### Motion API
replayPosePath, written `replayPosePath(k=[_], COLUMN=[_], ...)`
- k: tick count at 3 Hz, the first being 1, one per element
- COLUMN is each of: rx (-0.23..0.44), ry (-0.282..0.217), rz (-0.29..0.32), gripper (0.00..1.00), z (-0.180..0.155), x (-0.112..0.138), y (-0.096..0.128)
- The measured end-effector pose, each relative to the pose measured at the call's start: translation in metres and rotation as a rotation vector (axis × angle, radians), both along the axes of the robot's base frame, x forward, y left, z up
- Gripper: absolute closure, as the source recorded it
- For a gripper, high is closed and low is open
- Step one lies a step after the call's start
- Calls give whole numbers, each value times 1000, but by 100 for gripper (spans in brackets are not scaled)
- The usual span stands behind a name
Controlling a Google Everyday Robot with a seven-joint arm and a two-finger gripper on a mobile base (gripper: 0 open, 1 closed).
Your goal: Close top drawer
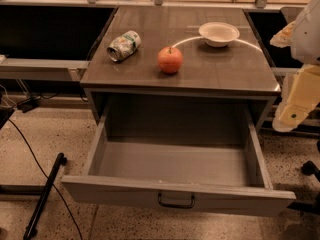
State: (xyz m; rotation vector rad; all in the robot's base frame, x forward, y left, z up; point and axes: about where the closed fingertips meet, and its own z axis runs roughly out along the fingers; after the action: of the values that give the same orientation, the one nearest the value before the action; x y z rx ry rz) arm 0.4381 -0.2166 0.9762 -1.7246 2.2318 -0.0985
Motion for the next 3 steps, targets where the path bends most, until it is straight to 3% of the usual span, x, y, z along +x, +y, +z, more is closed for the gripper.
replayPosePath(k=[1,2,3], rx=[0,1,56], ry=[0,16,9], rz=[0,27,92], gripper=[0,0,0], z=[0,-21,-61], x=[0,-13,-45], y=[0,4,24])
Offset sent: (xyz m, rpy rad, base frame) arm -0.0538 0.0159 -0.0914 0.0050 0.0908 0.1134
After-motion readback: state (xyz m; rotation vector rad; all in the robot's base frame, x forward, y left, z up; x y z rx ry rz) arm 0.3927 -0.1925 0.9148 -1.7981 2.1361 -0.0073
